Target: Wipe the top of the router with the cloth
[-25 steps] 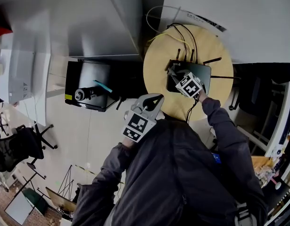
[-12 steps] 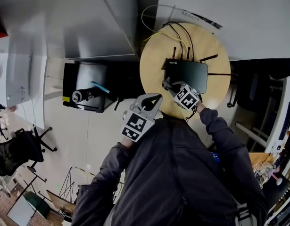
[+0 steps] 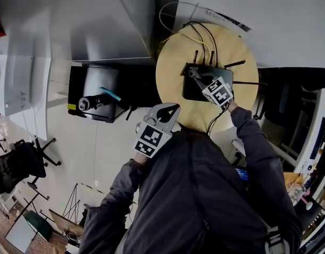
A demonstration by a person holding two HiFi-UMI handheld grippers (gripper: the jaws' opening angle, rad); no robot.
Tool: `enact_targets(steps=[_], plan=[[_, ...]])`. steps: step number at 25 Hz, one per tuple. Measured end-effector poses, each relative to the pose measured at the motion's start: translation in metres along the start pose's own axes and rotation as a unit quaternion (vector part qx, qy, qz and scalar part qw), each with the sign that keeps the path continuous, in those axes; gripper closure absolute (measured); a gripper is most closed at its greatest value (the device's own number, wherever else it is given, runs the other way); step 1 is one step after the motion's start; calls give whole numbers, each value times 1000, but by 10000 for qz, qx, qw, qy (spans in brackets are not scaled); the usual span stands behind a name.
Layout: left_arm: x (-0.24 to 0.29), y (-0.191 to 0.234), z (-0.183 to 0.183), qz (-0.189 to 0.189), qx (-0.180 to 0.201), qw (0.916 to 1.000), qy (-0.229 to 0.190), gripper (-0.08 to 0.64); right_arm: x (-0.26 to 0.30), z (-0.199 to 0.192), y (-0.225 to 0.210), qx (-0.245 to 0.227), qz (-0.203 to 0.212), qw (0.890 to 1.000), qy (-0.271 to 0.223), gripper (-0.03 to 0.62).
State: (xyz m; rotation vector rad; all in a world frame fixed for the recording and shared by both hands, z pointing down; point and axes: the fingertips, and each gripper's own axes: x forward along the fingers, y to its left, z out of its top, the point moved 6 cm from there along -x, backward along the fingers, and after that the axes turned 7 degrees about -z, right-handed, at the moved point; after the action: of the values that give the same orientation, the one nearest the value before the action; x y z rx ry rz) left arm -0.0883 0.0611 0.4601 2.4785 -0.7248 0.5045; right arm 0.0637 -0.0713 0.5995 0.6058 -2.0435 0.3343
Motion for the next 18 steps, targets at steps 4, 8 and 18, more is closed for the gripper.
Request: enact_targets(steps=[4, 8, 18], plan=[[-1, -1, 0, 58, -22, 10000, 32, 560, 11, 3, -37, -128, -374, 9991, 155, 563], [-2, -3, 0, 108, -30, 9999, 51, 560, 19, -1, -46, -143, -376, 9987, 316, 563], [5, -12, 0, -3, 18, 10000, 65, 560, 5, -25, -10, 171, -67, 9995, 239, 563]])
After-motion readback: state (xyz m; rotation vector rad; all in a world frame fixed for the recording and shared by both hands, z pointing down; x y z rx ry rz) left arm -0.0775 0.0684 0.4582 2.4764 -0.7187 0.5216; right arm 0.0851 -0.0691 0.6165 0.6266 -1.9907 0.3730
